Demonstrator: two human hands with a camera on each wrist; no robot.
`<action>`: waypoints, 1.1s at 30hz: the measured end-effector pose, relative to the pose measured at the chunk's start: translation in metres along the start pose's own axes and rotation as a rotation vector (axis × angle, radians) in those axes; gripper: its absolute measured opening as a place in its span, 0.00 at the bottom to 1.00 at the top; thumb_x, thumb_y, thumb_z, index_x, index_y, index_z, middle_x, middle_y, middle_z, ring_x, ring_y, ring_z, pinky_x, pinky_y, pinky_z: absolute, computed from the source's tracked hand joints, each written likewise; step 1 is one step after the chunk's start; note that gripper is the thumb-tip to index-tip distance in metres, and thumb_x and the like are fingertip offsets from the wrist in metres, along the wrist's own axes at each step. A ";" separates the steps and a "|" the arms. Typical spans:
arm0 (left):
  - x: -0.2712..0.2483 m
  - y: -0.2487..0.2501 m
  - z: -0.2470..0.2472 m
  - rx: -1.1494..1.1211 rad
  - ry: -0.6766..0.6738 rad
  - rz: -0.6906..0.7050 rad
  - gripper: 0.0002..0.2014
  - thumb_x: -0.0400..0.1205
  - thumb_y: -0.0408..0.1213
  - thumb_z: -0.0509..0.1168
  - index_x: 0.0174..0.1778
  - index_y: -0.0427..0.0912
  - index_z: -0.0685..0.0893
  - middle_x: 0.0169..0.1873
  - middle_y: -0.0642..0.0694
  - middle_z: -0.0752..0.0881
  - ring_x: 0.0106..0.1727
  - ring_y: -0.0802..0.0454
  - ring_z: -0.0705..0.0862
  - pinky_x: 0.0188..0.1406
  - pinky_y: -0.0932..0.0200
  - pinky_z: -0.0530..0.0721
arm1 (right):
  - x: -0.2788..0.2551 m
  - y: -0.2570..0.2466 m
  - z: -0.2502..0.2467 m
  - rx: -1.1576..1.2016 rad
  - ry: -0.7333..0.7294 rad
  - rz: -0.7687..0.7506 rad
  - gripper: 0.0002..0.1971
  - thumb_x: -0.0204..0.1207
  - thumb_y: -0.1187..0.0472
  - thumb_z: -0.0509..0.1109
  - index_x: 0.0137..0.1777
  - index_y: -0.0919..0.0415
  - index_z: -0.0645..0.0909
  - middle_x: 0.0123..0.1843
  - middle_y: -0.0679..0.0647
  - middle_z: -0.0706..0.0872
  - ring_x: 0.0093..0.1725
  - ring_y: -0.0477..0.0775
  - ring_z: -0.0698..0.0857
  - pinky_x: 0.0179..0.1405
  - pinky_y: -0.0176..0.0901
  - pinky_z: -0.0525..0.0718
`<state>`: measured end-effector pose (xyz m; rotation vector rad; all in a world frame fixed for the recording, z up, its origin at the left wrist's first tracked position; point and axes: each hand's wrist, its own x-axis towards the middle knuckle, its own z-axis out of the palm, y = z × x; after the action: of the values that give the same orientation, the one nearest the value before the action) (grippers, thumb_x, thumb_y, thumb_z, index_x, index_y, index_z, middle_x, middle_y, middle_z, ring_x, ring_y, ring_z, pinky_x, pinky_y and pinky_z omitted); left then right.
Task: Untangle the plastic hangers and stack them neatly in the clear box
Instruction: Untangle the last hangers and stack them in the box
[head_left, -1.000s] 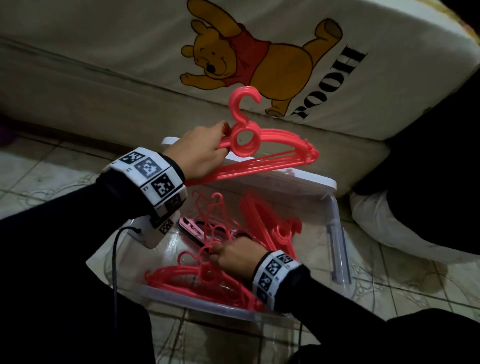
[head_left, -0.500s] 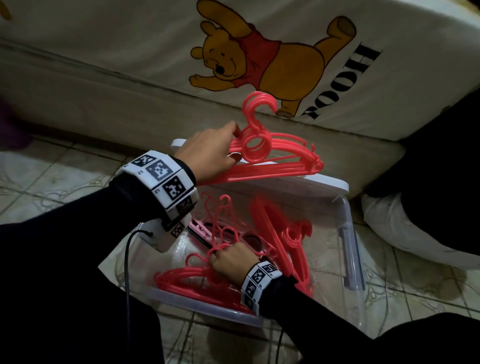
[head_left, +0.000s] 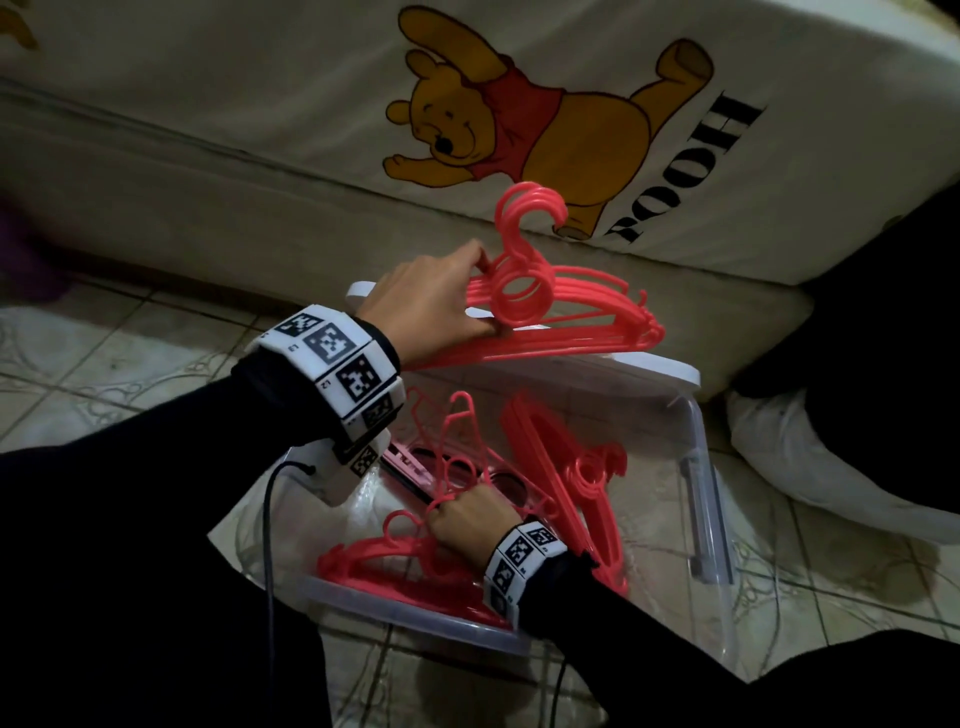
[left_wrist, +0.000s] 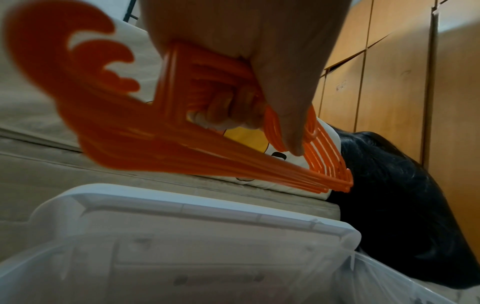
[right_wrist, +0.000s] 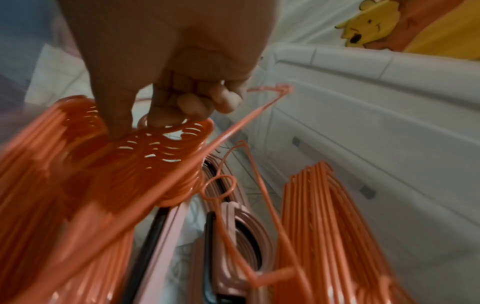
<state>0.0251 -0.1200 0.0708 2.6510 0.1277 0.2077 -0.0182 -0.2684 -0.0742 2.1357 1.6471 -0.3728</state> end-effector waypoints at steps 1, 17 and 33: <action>0.000 0.000 -0.001 0.003 0.001 0.000 0.27 0.69 0.59 0.73 0.58 0.51 0.74 0.49 0.45 0.88 0.49 0.42 0.85 0.38 0.54 0.74 | 0.004 0.001 0.003 0.029 0.015 0.000 0.15 0.84 0.63 0.53 0.58 0.63 0.81 0.55 0.58 0.88 0.53 0.62 0.87 0.39 0.49 0.78; -0.005 0.002 -0.011 -0.036 0.011 -0.063 0.50 0.47 0.84 0.56 0.59 0.53 0.72 0.55 0.47 0.86 0.55 0.44 0.85 0.53 0.45 0.84 | -0.058 0.078 -0.056 0.371 0.389 0.276 0.12 0.78 0.54 0.62 0.60 0.50 0.76 0.57 0.52 0.80 0.54 0.60 0.84 0.40 0.48 0.77; -0.008 0.010 -0.005 -0.149 -0.077 -0.058 0.37 0.58 0.78 0.60 0.53 0.56 0.78 0.50 0.53 0.86 0.49 0.52 0.84 0.48 0.52 0.81 | -0.123 0.127 -0.106 0.517 0.767 0.404 0.03 0.75 0.66 0.69 0.47 0.60 0.82 0.46 0.51 0.83 0.49 0.53 0.80 0.47 0.45 0.75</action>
<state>0.0172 -0.1275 0.0790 2.4992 0.1576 0.0926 0.0670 -0.3502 0.0947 3.2070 1.4915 0.2105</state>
